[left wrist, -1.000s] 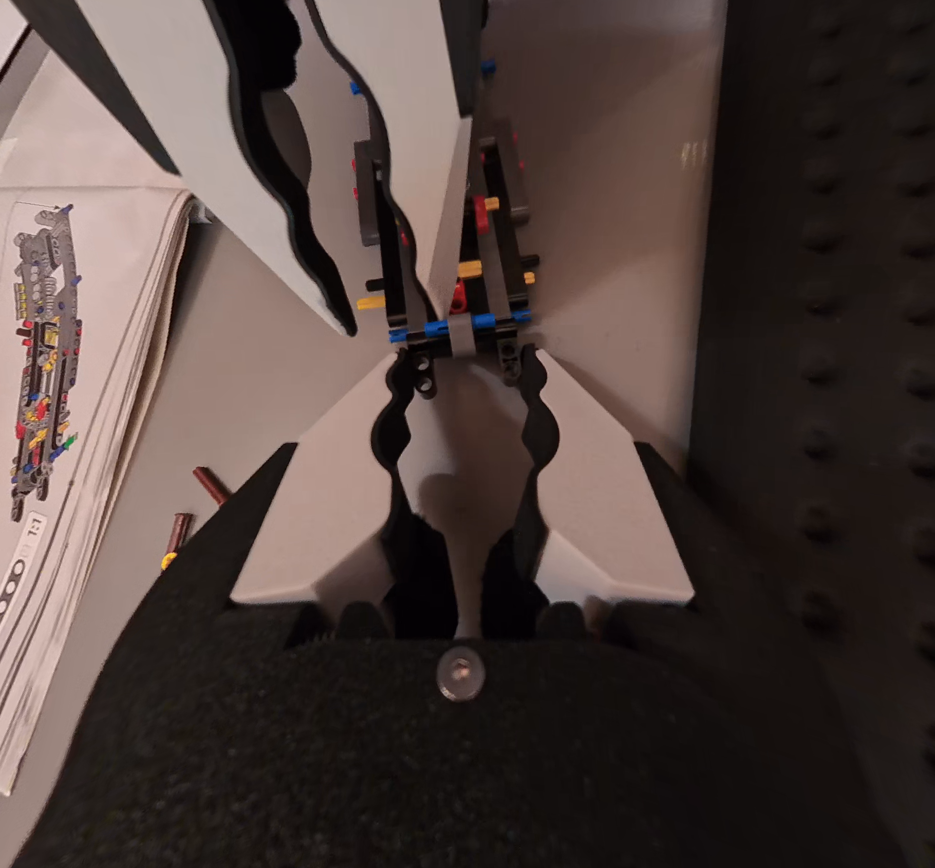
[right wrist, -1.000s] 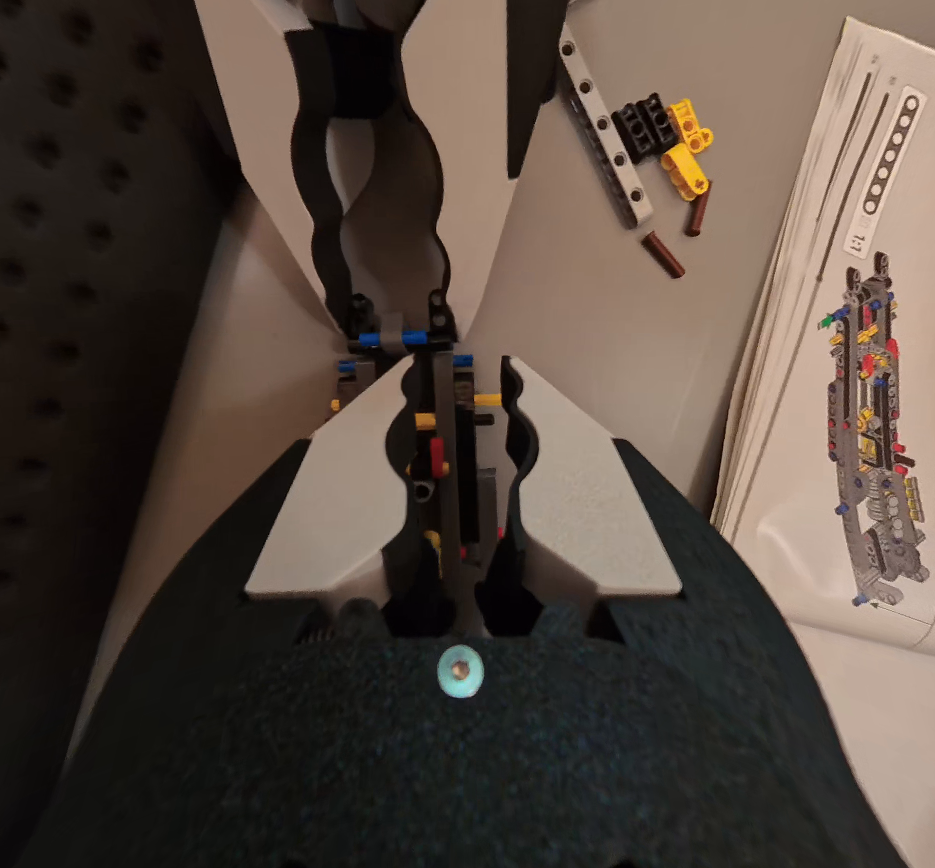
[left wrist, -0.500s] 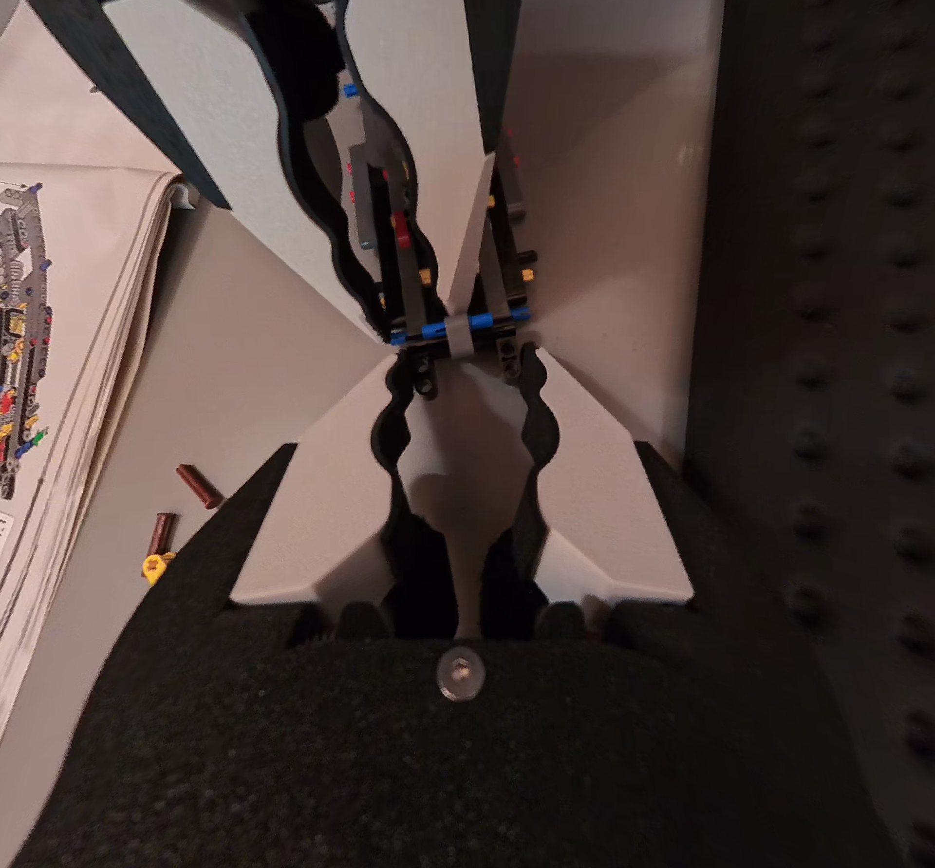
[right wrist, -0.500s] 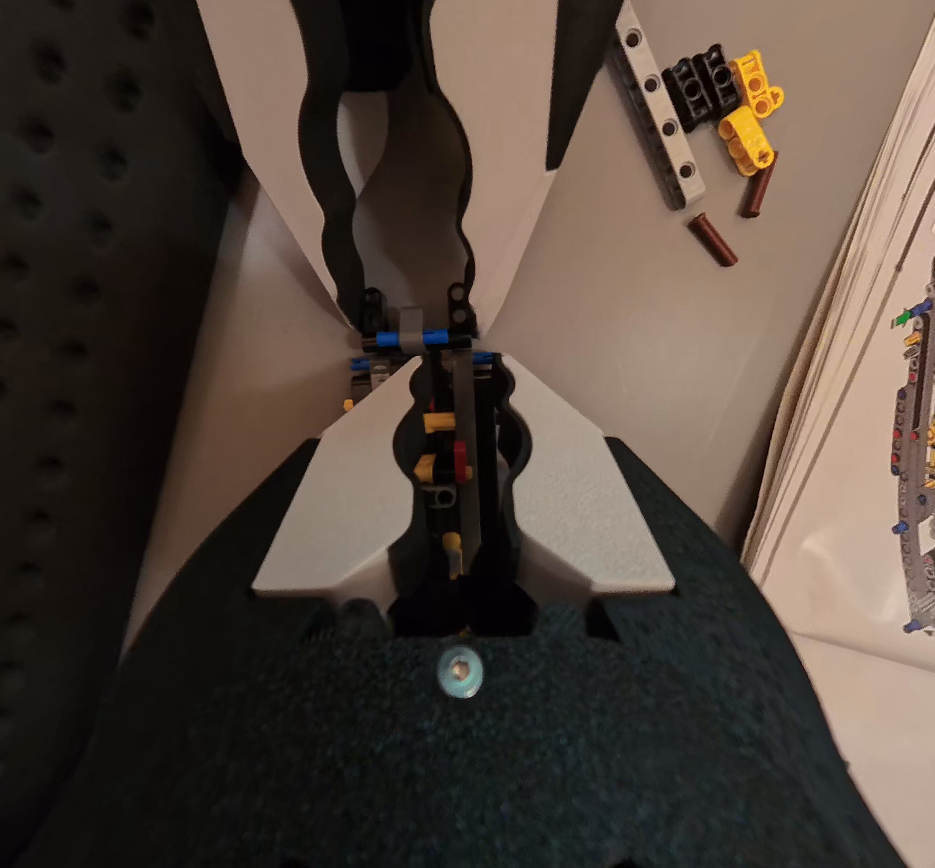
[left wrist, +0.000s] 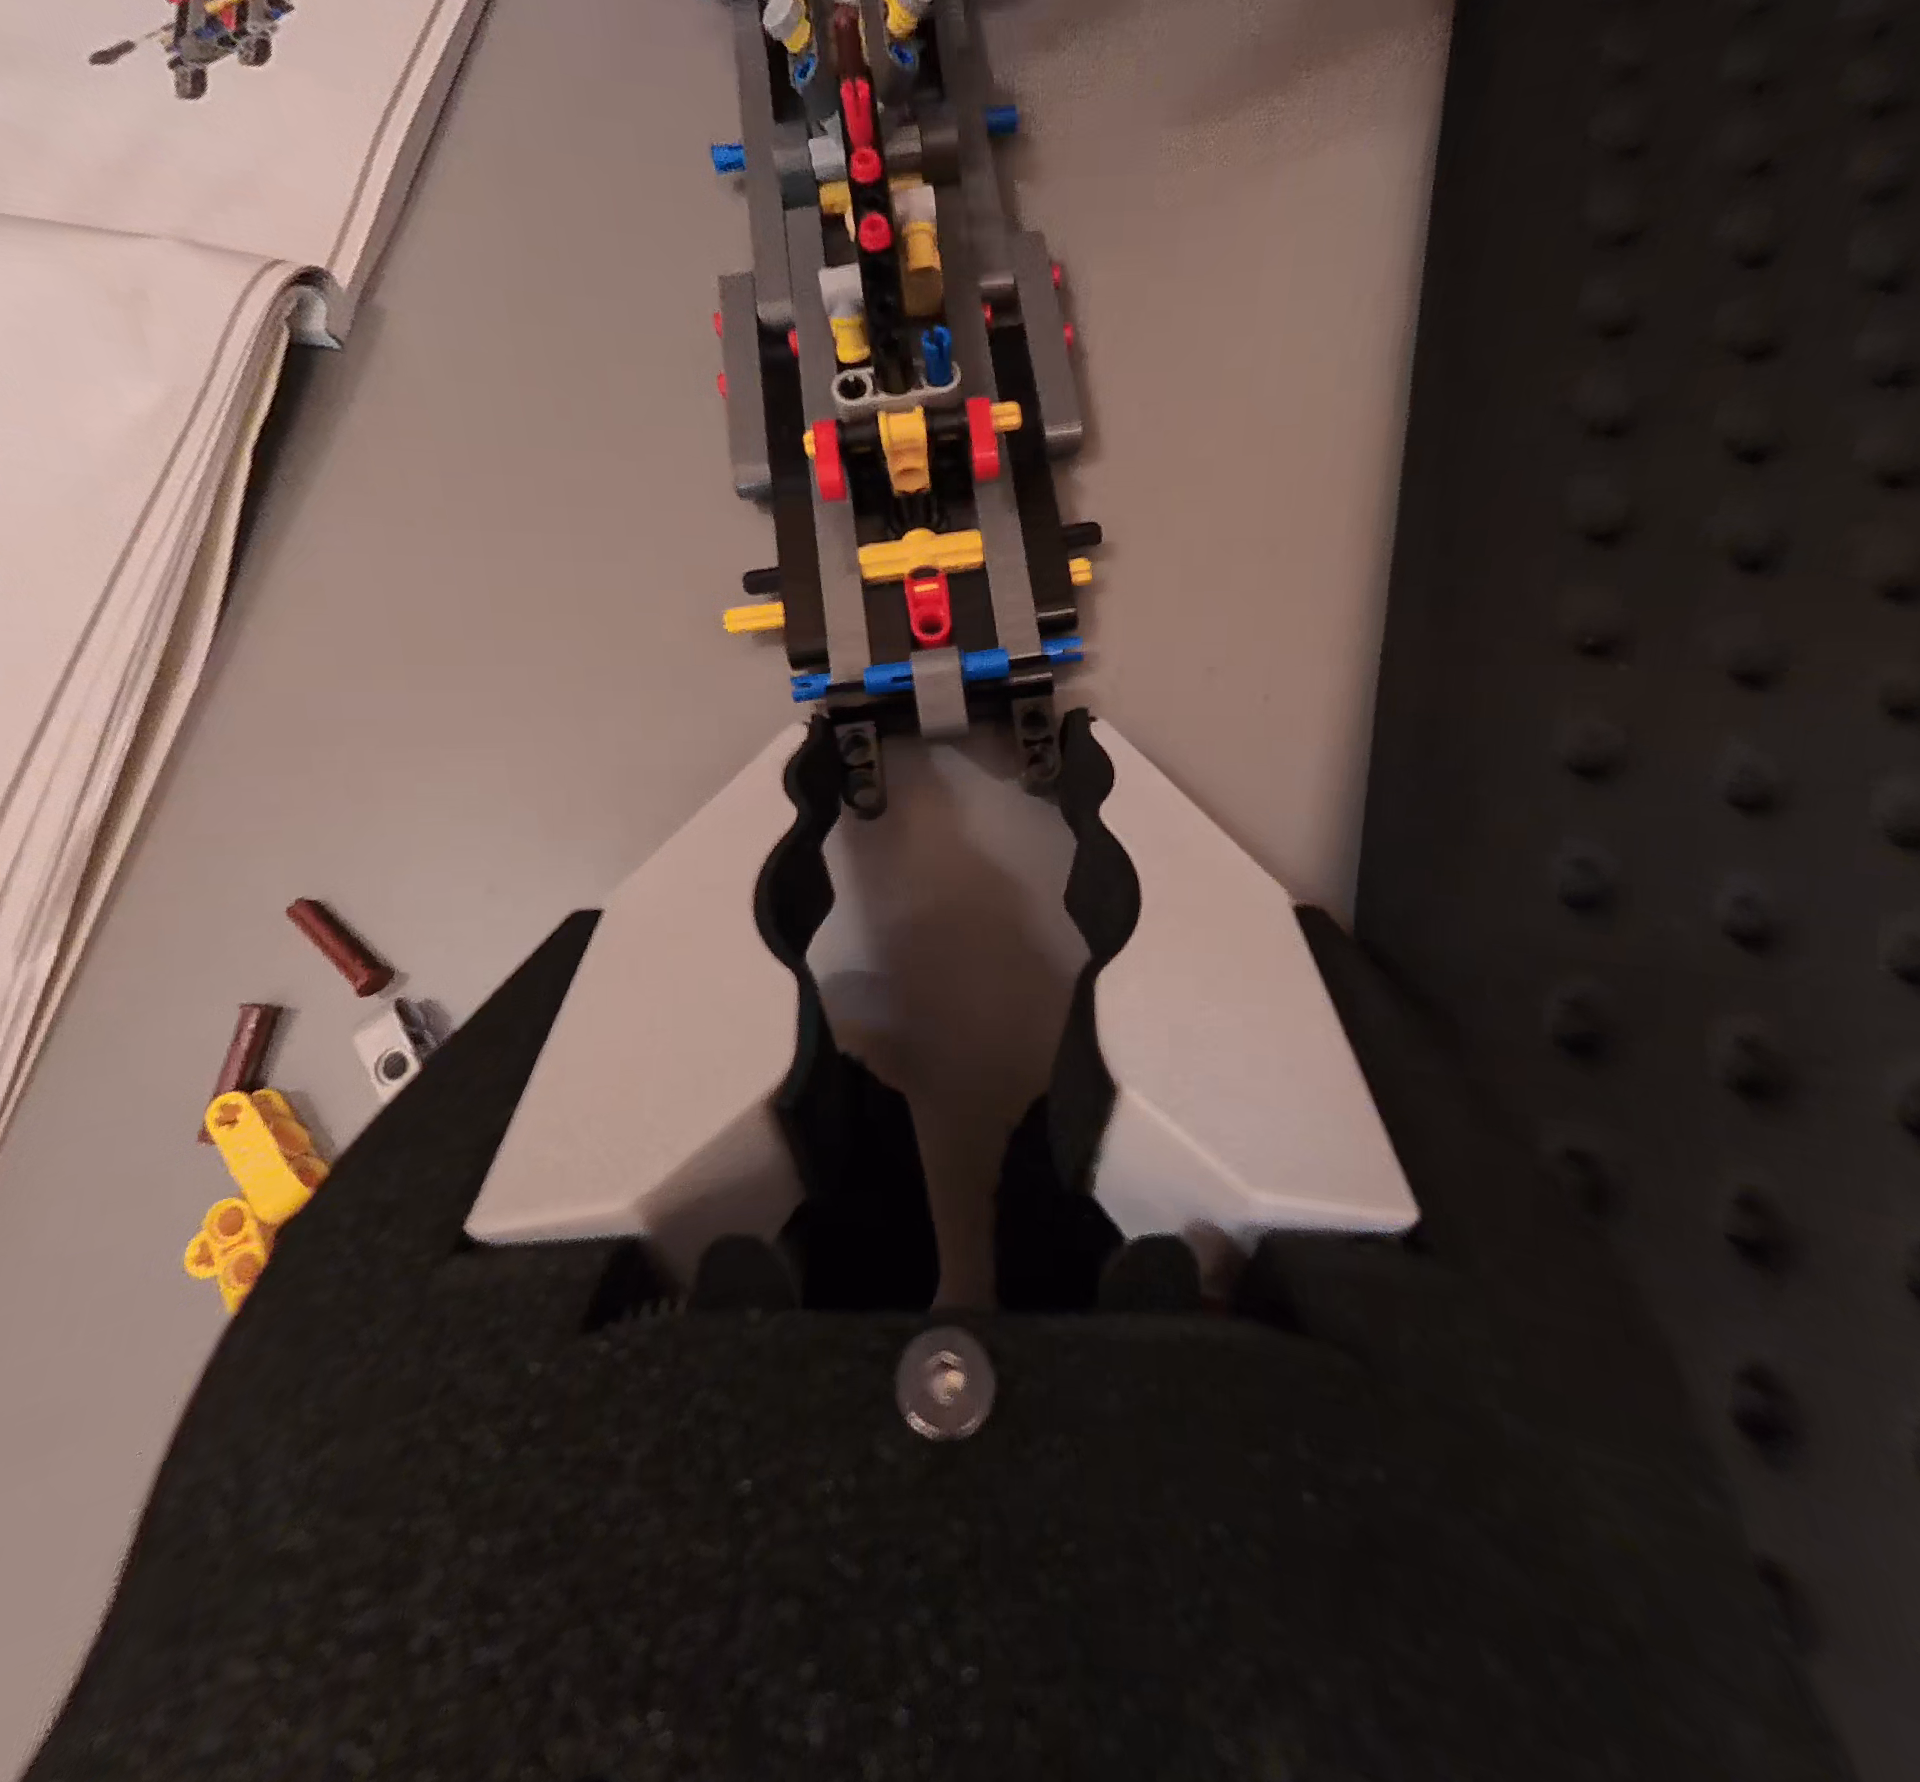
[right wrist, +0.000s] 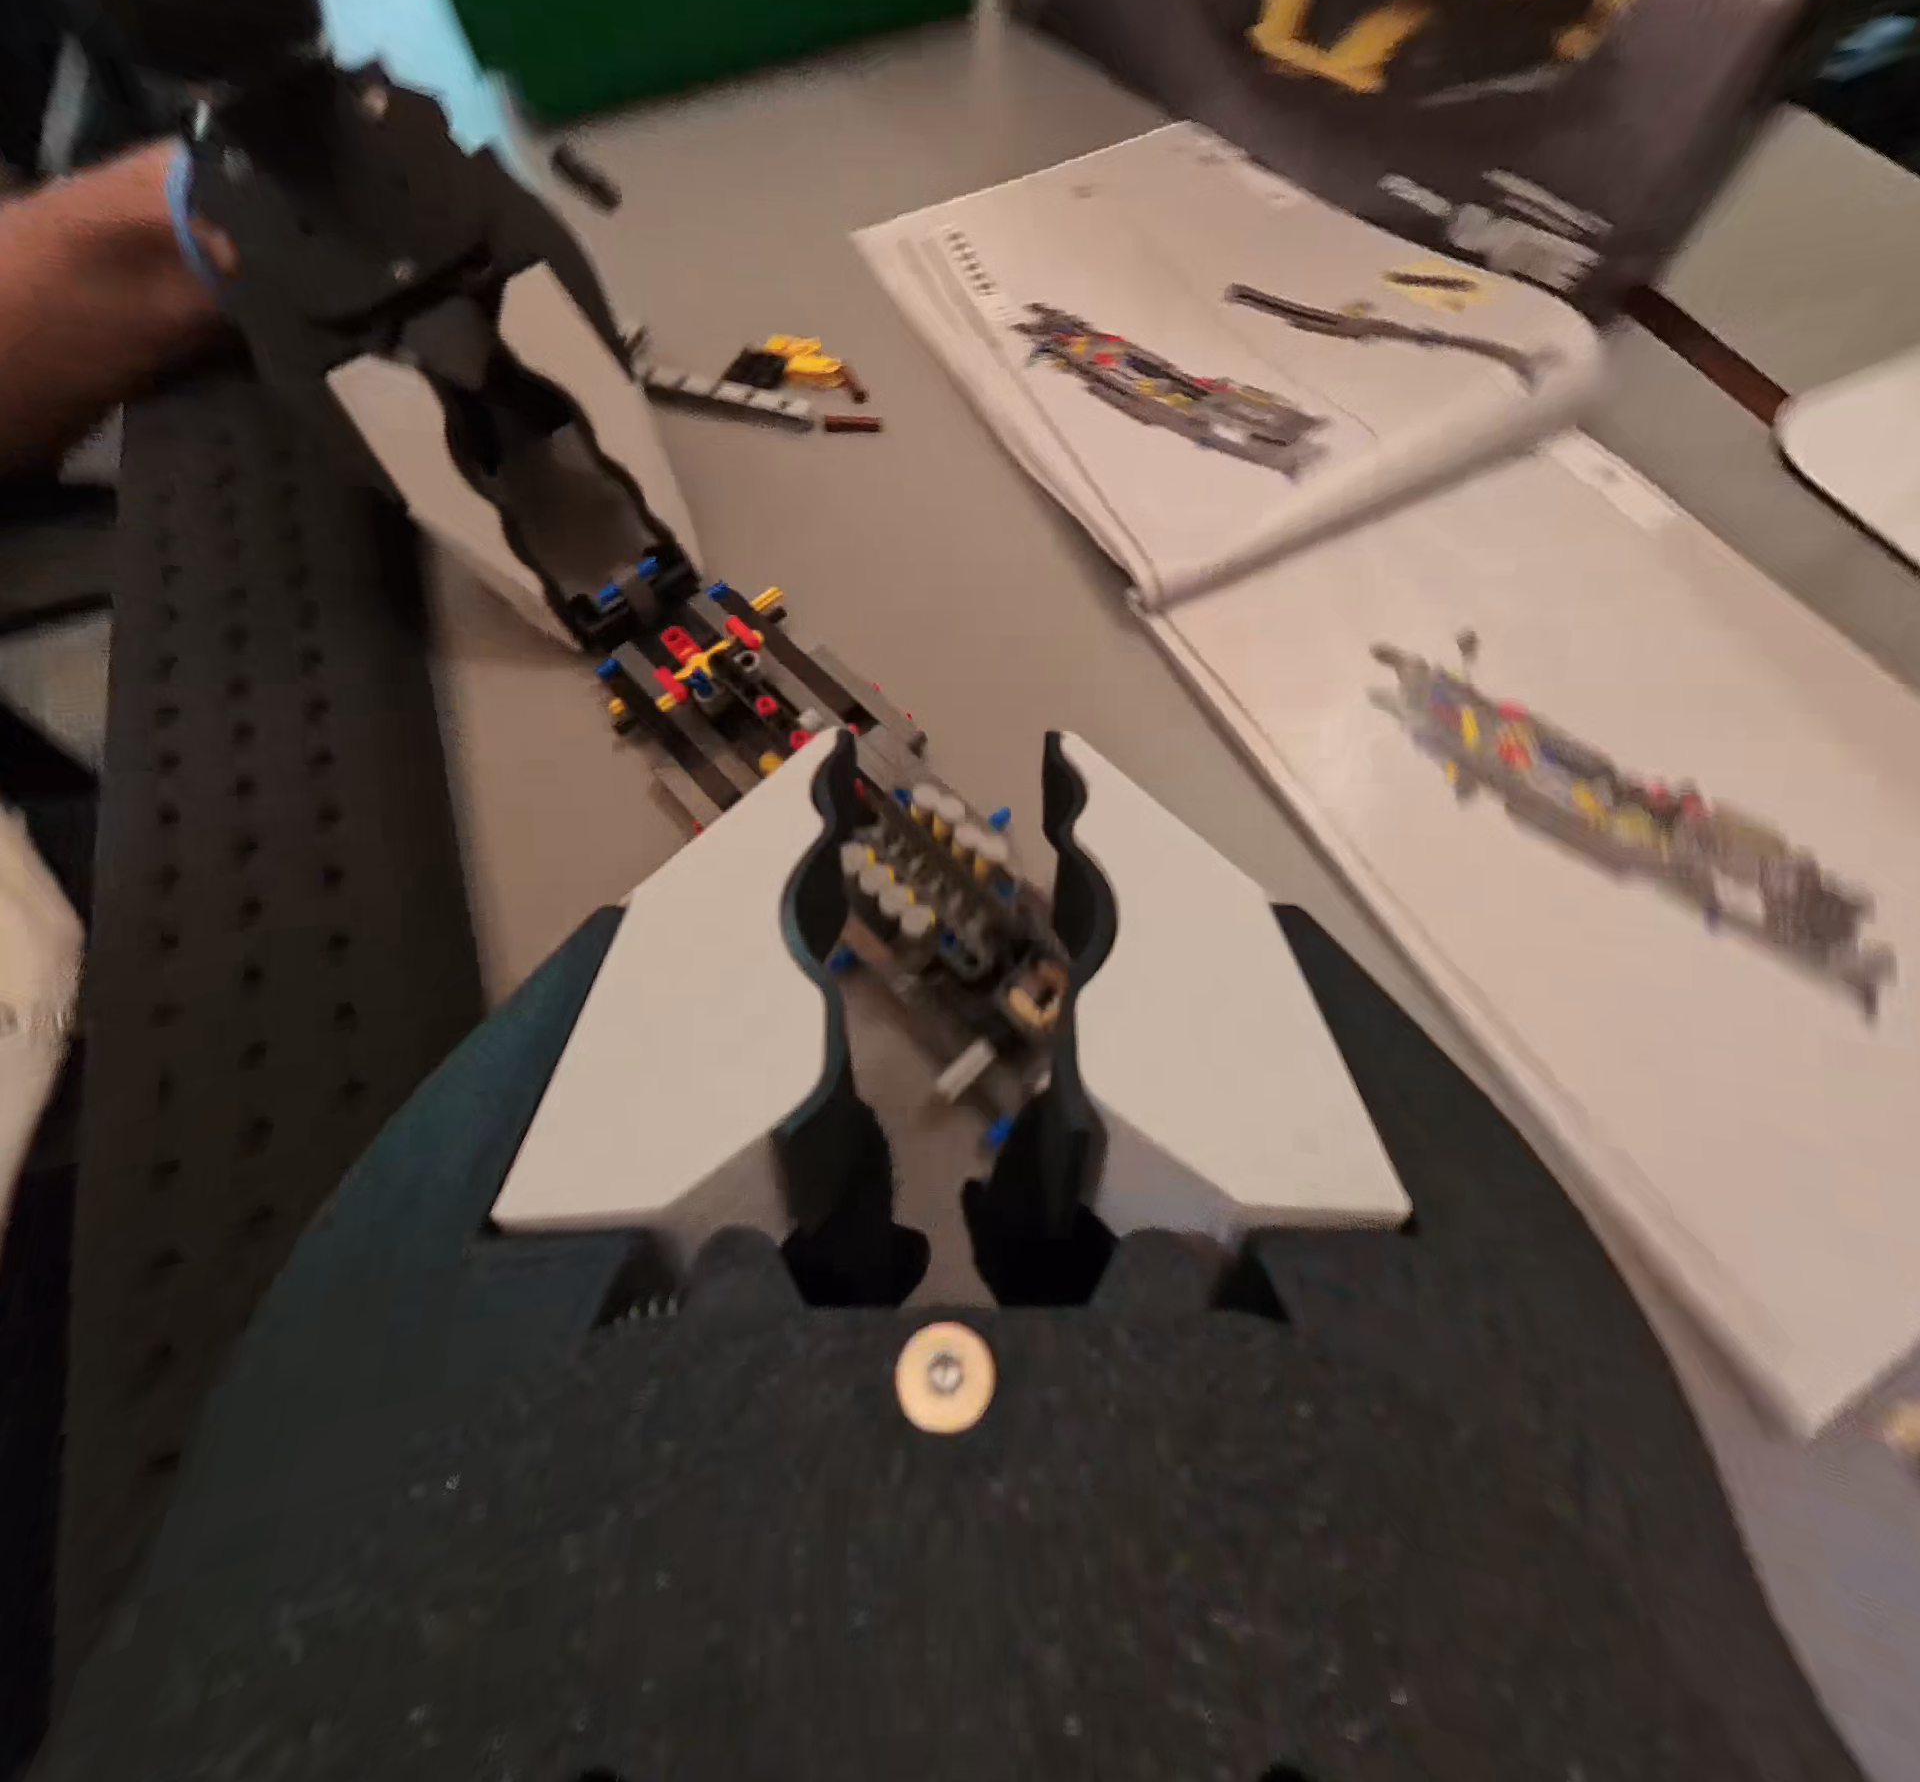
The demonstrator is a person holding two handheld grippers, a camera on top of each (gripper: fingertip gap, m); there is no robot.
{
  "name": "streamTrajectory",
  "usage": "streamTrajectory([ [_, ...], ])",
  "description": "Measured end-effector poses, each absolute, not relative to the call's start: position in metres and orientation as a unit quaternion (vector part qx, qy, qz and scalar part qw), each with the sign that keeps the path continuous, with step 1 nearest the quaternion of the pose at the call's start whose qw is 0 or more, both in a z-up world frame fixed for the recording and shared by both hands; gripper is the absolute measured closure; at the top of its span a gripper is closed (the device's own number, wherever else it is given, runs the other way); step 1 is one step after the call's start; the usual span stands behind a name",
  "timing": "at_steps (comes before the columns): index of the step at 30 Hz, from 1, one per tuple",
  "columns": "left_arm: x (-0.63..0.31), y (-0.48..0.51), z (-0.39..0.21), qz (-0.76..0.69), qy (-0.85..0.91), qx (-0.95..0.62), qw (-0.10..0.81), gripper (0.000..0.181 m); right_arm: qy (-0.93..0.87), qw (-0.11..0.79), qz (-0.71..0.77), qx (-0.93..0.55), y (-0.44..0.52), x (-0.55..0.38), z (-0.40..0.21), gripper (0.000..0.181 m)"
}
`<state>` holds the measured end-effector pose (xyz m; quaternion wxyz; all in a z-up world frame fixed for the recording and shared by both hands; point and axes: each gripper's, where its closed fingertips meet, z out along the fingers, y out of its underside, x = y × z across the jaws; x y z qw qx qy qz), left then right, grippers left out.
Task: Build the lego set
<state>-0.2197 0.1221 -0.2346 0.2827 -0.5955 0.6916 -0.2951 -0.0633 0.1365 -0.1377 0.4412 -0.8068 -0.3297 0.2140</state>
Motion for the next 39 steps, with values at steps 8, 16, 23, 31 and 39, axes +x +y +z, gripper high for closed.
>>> streamTrajectory([
  [8, -0.221, 0.125, -0.234, -0.302, 0.679, -0.610, 0.275, 0.139, -0.054, 0.541, 0.277, -0.793, 0.078, -0.025, -0.147, 0.156],
  [16, -0.223, 0.124, -0.237, -0.290, 0.678, -0.615, 0.279, 0.137, -0.068, 0.592, 0.144, -0.790, 0.074, -0.014, -0.143, 0.163],
  [23, -0.224, 0.128, -0.211, -0.339, 0.644, -0.603, 0.328, 0.132, -0.079, 0.579, 0.135, -0.801, 0.075, -0.016, -0.149, 0.163],
  [31, -0.243, 0.194, -0.138, -0.390, 0.358, -0.672, 0.518, 0.141, -0.038, 0.553, 0.163, -0.816, 0.079, -0.007, -0.158, 0.162],
  [39, -0.240, 0.191, -0.149, -0.356, 0.394, -0.680, 0.506, 0.143, -0.043, 0.551, 0.165, -0.817, 0.080, -0.008, -0.159, 0.161],
])
